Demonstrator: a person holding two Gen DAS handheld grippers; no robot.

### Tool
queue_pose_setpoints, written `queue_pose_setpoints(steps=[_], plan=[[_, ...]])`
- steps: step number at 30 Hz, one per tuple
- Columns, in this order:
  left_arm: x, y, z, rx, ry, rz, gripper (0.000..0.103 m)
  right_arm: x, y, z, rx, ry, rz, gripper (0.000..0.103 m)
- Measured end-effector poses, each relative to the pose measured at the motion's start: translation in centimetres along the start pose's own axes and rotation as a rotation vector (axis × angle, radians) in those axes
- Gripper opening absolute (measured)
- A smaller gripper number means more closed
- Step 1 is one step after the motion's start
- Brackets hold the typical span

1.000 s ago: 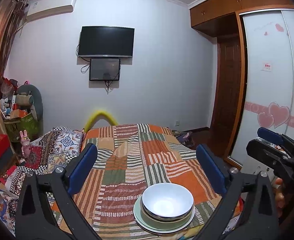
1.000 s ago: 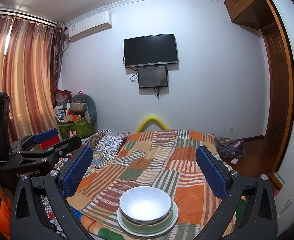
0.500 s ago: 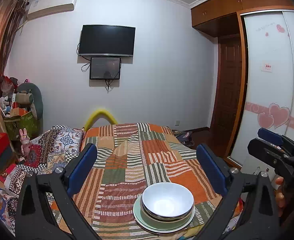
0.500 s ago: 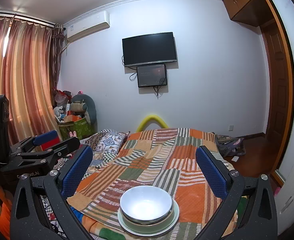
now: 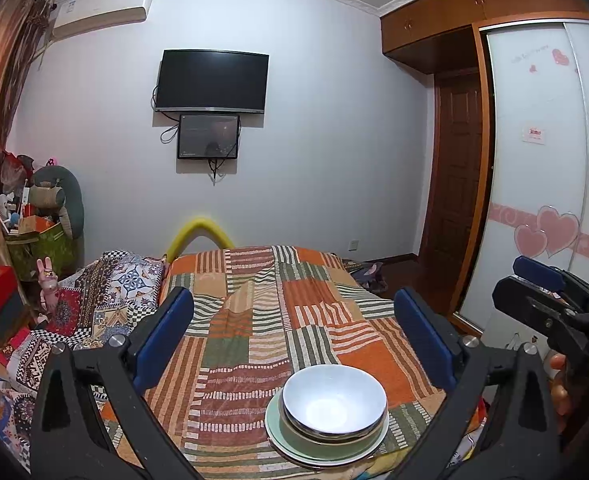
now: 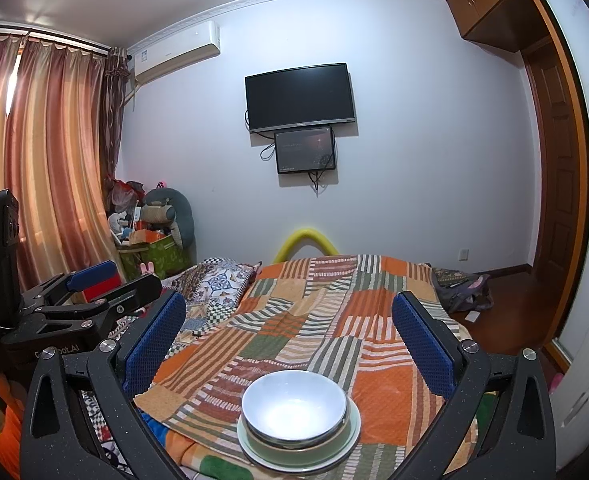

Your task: Organize plates and bowls

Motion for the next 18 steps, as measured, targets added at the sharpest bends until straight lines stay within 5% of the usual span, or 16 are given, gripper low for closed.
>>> queue_pose_setpoints(steps=[18], plan=[[0.30,0.04,-0.05,-0.012,-0.008,-0.030,0.102,-0.19,-0.03,0.12,-0.004,0.000,0.001,0.103]])
Point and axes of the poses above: each gripper's, at about its wrist camera, not at the fingertips, and y roughly the way its jaws point, x to its right, z to its top, the point moved 5 cm from there along y, roughly the way its jaws point, and after that the axes turned 7 degrees about x, right-handed, at the moved point
